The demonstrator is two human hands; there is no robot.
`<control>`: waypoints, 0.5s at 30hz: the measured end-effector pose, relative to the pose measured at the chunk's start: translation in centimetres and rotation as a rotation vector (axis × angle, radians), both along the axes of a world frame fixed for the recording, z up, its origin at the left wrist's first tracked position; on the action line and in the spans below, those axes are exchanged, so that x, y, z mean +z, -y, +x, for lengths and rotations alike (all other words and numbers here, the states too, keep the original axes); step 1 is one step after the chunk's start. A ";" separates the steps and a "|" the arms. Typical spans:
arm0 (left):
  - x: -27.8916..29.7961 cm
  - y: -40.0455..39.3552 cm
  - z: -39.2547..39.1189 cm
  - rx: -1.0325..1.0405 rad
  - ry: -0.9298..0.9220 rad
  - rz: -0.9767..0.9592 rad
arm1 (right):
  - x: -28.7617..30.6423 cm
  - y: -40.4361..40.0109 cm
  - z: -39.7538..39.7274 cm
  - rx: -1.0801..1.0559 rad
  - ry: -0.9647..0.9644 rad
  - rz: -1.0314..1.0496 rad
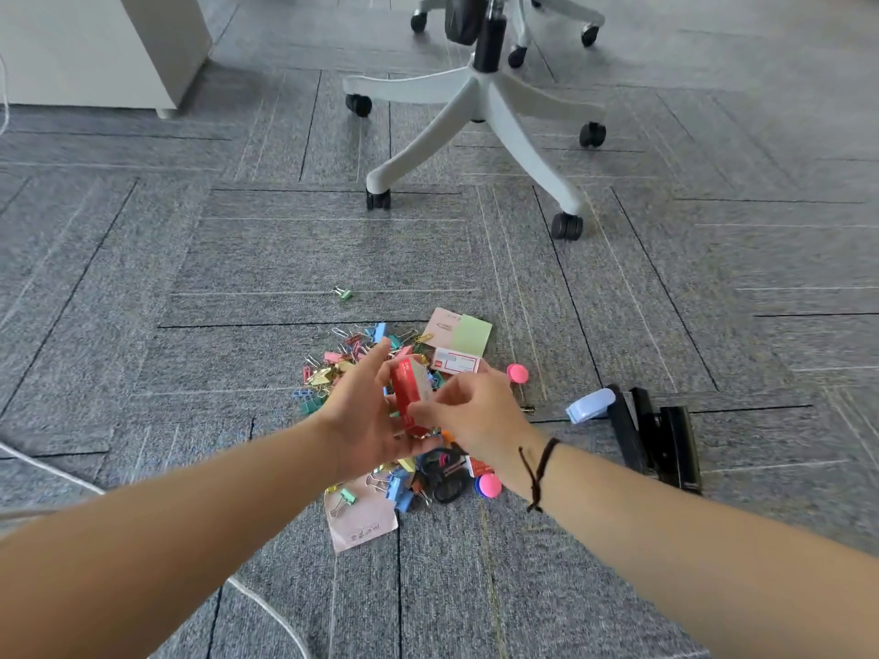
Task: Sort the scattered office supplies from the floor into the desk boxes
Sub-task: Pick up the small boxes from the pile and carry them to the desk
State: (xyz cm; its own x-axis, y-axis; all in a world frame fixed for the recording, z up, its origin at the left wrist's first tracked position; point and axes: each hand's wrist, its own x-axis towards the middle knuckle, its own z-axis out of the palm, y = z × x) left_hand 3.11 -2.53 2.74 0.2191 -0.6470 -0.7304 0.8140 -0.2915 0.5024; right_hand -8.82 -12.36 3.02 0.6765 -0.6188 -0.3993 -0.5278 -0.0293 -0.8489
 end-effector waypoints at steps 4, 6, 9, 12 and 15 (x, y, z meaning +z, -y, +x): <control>-0.1 -0.7 1.2 0.008 -0.019 -0.013 | 0.0 -0.4 0.4 0.175 0.071 -0.171; -0.4 -1.2 2.0 0.005 -0.009 0.000 | 0.0 1.0 0.3 0.187 0.064 -0.291; -0.8 -1.9 2.7 -0.011 -0.008 0.020 | -1.6 5.1 -0.4 0.054 -0.089 -0.417; -1.2 -2.1 3.0 -0.011 -0.014 0.043 | -3.7 8.6 -1.0 0.075 -0.302 -0.505; -1.3 -2.1 2.9 -0.006 -0.030 0.039 | -4.6 9.0 -0.3 0.182 -0.337 -0.575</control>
